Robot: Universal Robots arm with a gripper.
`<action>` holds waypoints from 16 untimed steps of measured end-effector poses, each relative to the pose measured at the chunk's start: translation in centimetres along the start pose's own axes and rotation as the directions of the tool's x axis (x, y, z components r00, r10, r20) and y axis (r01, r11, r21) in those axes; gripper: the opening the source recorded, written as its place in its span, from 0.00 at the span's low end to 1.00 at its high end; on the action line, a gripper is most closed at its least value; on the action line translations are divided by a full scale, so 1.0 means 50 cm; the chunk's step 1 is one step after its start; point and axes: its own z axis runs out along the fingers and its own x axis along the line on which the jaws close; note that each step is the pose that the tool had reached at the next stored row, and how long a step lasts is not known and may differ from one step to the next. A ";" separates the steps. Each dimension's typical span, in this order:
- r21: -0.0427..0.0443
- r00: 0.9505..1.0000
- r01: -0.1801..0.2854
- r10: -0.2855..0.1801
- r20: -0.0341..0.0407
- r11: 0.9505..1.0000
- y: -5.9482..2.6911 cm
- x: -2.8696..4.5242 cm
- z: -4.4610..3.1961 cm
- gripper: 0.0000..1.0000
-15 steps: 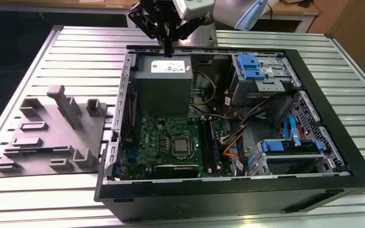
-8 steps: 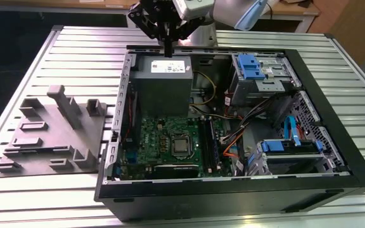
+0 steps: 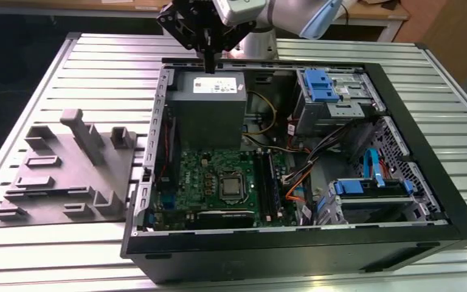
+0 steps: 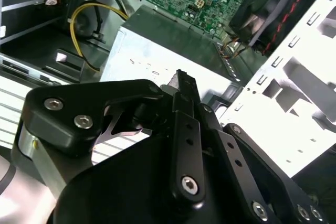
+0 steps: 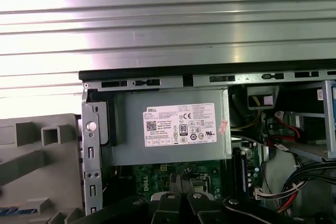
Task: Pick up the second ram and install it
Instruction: 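Reach for the second ram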
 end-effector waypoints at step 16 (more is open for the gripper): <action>0.000 1.000 0.000 0.000 0.000 1.000 -0.005 0.061 0.001 0.10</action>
